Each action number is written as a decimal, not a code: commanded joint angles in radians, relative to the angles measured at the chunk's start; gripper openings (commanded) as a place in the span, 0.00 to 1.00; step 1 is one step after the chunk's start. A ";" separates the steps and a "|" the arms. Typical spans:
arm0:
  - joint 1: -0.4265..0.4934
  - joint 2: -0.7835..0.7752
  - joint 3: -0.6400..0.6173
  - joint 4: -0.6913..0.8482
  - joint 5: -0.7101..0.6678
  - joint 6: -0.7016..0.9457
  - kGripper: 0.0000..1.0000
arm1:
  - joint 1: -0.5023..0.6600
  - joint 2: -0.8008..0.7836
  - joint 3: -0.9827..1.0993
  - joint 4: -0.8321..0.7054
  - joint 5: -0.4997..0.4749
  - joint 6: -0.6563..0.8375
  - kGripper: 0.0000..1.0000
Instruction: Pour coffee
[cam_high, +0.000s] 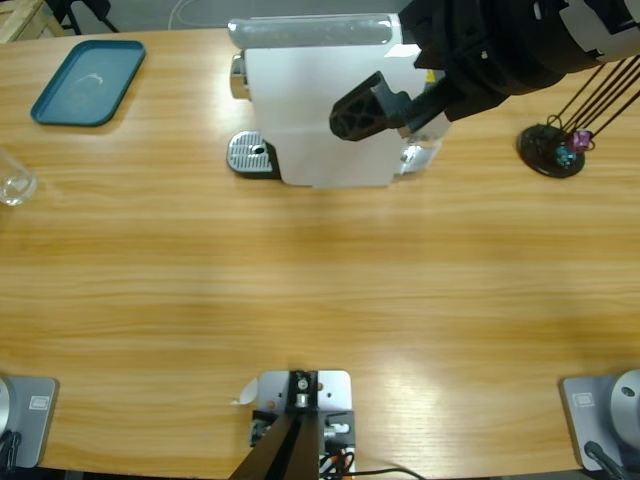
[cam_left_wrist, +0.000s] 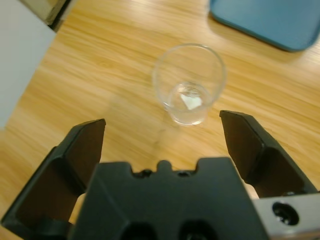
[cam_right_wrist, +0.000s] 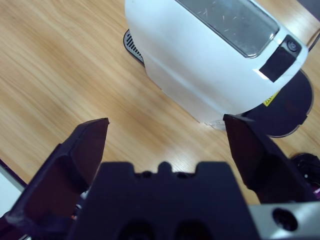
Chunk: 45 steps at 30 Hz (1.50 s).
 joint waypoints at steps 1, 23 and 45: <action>0.029 0.155 0.031 -0.103 0.068 -0.048 1.00 | 0.012 0.083 -0.049 0.024 -0.002 0.012 1.00; 0.016 0.244 0.119 -0.390 0.064 0.006 0.84 | 0.012 0.167 -0.143 0.039 -0.003 0.004 1.00; -0.136 0.216 0.147 -0.433 0.053 0.038 0.97 | 0.012 0.151 -0.109 0.035 -0.003 0.004 1.00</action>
